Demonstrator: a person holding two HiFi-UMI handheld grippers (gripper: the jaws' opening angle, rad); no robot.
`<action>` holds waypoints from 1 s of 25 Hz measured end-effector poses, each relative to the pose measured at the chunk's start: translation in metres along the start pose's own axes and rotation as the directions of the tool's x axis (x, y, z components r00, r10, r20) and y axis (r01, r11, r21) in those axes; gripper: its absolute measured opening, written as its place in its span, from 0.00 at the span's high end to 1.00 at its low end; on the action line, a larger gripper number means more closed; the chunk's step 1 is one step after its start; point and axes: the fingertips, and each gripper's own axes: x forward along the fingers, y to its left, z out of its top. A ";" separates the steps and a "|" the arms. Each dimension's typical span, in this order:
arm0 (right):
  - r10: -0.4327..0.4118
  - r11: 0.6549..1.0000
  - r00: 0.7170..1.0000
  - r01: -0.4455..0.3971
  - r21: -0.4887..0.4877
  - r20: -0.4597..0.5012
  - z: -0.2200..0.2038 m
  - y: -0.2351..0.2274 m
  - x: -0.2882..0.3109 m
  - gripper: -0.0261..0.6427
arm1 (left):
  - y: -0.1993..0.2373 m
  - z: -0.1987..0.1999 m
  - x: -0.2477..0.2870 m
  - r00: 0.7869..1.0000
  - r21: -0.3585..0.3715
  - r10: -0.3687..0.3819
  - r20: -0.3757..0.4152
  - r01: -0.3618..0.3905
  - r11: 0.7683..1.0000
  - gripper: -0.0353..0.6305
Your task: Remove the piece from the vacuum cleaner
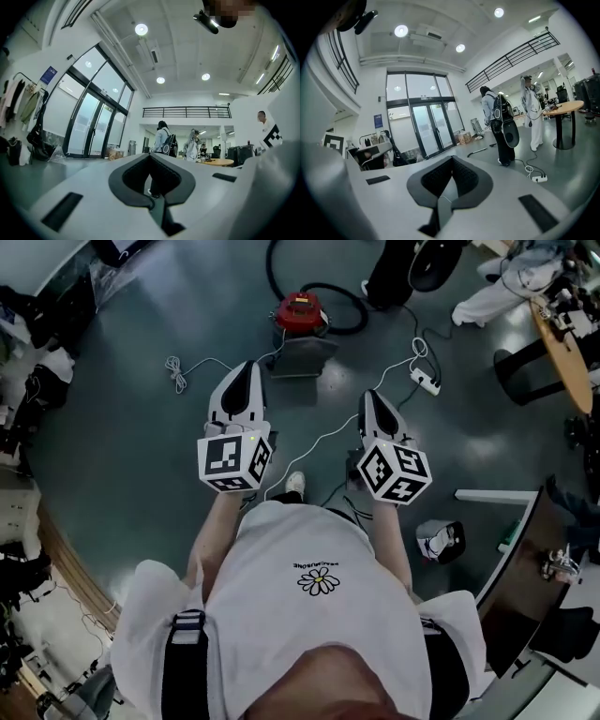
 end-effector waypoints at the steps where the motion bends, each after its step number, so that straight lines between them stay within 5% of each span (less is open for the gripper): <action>1: 0.001 1.000 1.000 -0.001 -0.002 -0.014 -0.001 -0.001 0.016 0.94 | 0.009 -0.001 0.014 1.000 0.005 0.007 -0.006 -0.007 1.000 0.95; 8: 0.003 0.999 0.997 0.001 0.046 -0.082 -0.007 -0.009 0.085 0.94 | 0.058 -0.021 0.069 0.994 -0.019 0.072 -0.082 -0.074 0.997 0.95; 11: 0.065 0.998 0.997 -0.065 0.016 -0.041 0.000 -0.003 0.112 0.94 | 0.074 -0.031 0.085 0.990 -0.027 0.094 -0.102 -0.097 0.995 0.95; 19: 0.252 0.966 0.968 -0.250 -0.065 0.022 0.026 -0.002 0.203 0.94 | 0.097 -0.048 0.170 0.993 -0.014 0.072 -0.095 -0.073 0.997 0.95; 23: 0.278 0.958 0.961 -0.277 -0.075 -0.006 0.048 -0.034 0.261 0.94 | 0.100 -0.046 0.243 0.993 -0.002 0.052 -0.103 -0.053 0.999 0.95; 25: 0.269 0.957 0.963 -0.270 -0.104 -0.032 0.059 -0.053 0.292 0.84 | 0.103 -0.046 0.282 0.993 -0.002 0.044 -0.112 -0.045 0.999 0.95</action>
